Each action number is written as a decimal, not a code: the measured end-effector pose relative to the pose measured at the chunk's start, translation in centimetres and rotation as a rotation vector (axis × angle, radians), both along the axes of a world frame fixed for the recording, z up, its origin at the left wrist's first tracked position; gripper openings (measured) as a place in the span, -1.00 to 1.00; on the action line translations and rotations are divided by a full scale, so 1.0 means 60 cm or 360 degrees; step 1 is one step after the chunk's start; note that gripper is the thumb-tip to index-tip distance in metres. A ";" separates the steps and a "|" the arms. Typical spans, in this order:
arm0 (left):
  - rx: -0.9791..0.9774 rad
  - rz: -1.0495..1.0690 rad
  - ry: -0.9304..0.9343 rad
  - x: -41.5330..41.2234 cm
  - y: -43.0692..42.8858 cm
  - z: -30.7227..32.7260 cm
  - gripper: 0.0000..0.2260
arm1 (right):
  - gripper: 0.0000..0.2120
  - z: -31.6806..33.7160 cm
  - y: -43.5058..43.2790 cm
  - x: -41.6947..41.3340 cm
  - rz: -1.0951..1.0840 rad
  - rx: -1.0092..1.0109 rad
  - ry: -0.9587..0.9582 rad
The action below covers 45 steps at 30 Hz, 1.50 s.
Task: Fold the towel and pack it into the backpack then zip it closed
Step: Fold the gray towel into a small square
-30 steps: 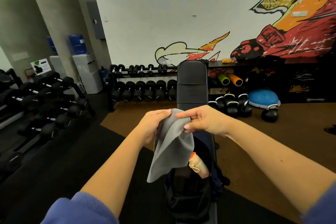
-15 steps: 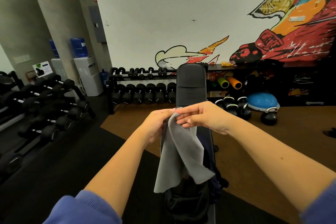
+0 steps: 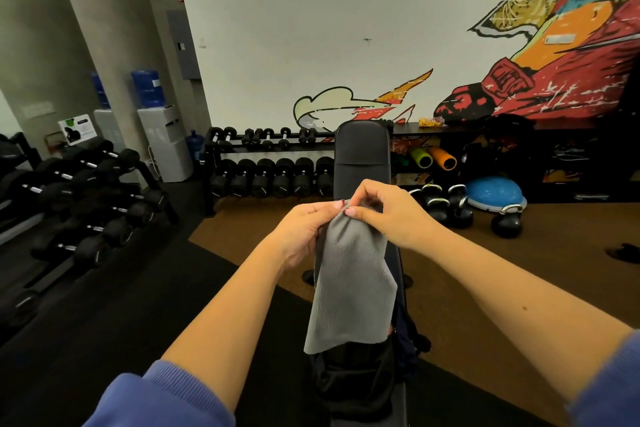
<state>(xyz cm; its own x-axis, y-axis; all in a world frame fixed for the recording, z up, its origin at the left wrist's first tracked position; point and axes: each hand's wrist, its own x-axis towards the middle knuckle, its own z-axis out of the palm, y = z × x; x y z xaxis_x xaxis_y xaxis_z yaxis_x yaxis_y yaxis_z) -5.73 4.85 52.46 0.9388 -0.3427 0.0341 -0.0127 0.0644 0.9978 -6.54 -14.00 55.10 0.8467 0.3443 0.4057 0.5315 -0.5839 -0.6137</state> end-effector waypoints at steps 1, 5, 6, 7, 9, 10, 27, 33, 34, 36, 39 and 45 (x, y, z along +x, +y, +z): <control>0.0025 0.0034 -0.0011 -0.001 0.000 -0.001 -0.74 | -0.93 -0.001 0.003 -0.002 -0.0040 -0.0032 -0.0043; 0.0243 0.0225 -0.0081 -0.005 0.002 -0.007 -0.85 | -0.95 -0.007 0.010 -0.001 -0.0120 -0.0112 -0.0081; 0.0329 0.0249 -0.0132 -0.005 0.006 -0.011 -0.87 | -0.96 -0.006 0.010 -0.001 -0.0123 -0.0110 -0.0093; 0.0392 0.0248 -0.0179 -0.006 0.012 -0.013 -0.89 | -0.96 -0.004 0.007 0.000 -0.0129 -0.0083 -0.0111; 0.0454 0.0221 -0.0199 -0.010 0.026 -0.019 -0.88 | -0.97 0.004 -0.001 0.003 -0.0160 -0.0018 -0.0155; 0.0464 0.0214 -0.0176 -0.013 0.033 -0.022 -0.85 | -0.95 0.008 -0.005 0.005 -0.0176 -0.0012 -0.0178; -0.0071 0.0675 0.0183 -0.026 0.135 -0.070 -0.78 | -0.97 -0.014 -0.044 0.024 -0.0277 0.0061 -0.0078; 0.0024 0.0707 0.0282 -0.025 0.091 -0.047 -0.66 | -0.96 -0.029 -0.036 0.017 -0.0267 0.0022 -0.0130; 0.0026 0.0711 0.0296 -0.024 0.079 -0.041 -0.66 | -0.96 -0.031 -0.032 0.014 -0.0233 0.0049 -0.0080; 0.0056 0.0713 0.0310 -0.025 0.057 -0.036 -0.70 | -0.96 -0.036 -0.021 0.005 -0.0131 0.0118 0.0076; 0.0050 0.0697 0.0313 -0.032 0.031 -0.033 -0.77 | -0.97 -0.050 -0.001 -0.008 0.0011 0.0173 0.0179; 0.0093 0.0621 0.0317 -0.048 0.003 -0.053 -0.84 | -0.89 -0.061 0.027 -0.026 0.0228 0.0369 0.0329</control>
